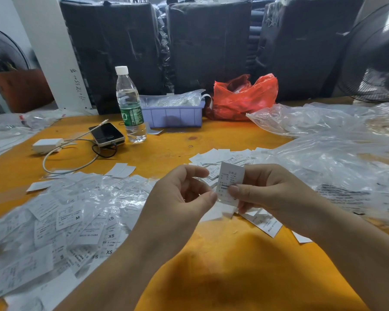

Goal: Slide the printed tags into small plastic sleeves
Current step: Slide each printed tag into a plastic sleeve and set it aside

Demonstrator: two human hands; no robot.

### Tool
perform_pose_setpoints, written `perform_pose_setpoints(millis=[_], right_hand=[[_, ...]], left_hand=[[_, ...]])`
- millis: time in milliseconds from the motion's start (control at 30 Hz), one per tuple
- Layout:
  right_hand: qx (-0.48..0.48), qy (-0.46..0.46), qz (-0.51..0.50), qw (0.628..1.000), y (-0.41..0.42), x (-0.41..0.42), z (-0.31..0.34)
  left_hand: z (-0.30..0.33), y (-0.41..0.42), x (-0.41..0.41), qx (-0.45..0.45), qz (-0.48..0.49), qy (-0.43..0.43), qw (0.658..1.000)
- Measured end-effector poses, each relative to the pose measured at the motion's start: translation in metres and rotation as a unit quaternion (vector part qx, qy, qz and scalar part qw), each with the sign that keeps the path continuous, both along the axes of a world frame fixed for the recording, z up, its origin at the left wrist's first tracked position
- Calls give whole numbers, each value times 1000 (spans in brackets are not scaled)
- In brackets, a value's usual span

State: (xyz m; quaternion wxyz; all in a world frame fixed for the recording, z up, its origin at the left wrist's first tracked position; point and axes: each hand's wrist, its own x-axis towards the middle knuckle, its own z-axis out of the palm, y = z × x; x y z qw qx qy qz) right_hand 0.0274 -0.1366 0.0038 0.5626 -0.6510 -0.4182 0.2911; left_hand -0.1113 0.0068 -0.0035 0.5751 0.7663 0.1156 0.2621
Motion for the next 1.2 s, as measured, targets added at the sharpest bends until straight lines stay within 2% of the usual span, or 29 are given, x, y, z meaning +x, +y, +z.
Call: perform_pose_setpoints(millis=[433, 833, 967, 1200], right_hand=[[40, 36, 10, 998, -3, 2, 7], [28, -27, 4, 999, -1, -3, 3], [34, -30, 26, 999, -1, -6, 3], [22, -30, 30, 999, 0, -6, 3]], left_hand=[[-1, 2, -1, 38, 10, 28, 999], [1, -1, -1, 15, -17, 23, 999], [0, -2, 0, -6, -24, 15, 1000], [1, -1, 0, 8, -15, 16, 1000]])
